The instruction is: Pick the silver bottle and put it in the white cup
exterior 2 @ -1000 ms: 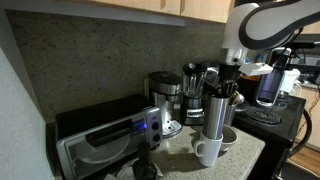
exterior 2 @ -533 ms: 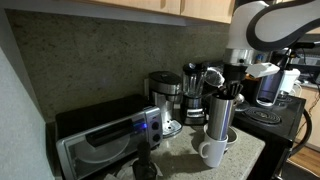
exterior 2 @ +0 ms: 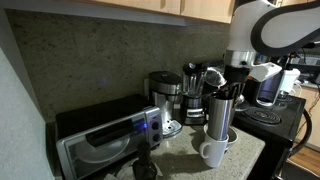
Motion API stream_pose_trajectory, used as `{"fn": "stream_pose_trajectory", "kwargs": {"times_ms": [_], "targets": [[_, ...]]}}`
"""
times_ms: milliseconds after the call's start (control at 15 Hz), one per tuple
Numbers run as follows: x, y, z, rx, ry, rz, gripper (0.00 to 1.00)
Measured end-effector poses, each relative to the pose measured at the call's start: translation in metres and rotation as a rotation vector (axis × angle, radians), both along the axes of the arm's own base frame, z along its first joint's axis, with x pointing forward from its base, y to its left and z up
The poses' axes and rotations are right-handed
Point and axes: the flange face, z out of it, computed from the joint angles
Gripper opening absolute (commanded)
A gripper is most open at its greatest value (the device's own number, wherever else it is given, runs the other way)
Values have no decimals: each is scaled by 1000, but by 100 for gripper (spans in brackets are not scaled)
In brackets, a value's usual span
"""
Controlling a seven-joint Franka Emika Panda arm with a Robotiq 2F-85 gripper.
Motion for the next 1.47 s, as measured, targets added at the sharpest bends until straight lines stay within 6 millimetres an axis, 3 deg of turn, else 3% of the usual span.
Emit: {"fn": "stream_pose_trajectory", "kwargs": {"times_ms": [200,267,600,1200,1467], "targets": [[-4,0,0,-5,-2,2,99],[-5,0,1,-5,-5,2,100],[-13,-2,14,-7,-37,-2,100],[-35,-11,73,-5,-181,-21,100],[-34,-11,98,10,-233,-27,100]]}}
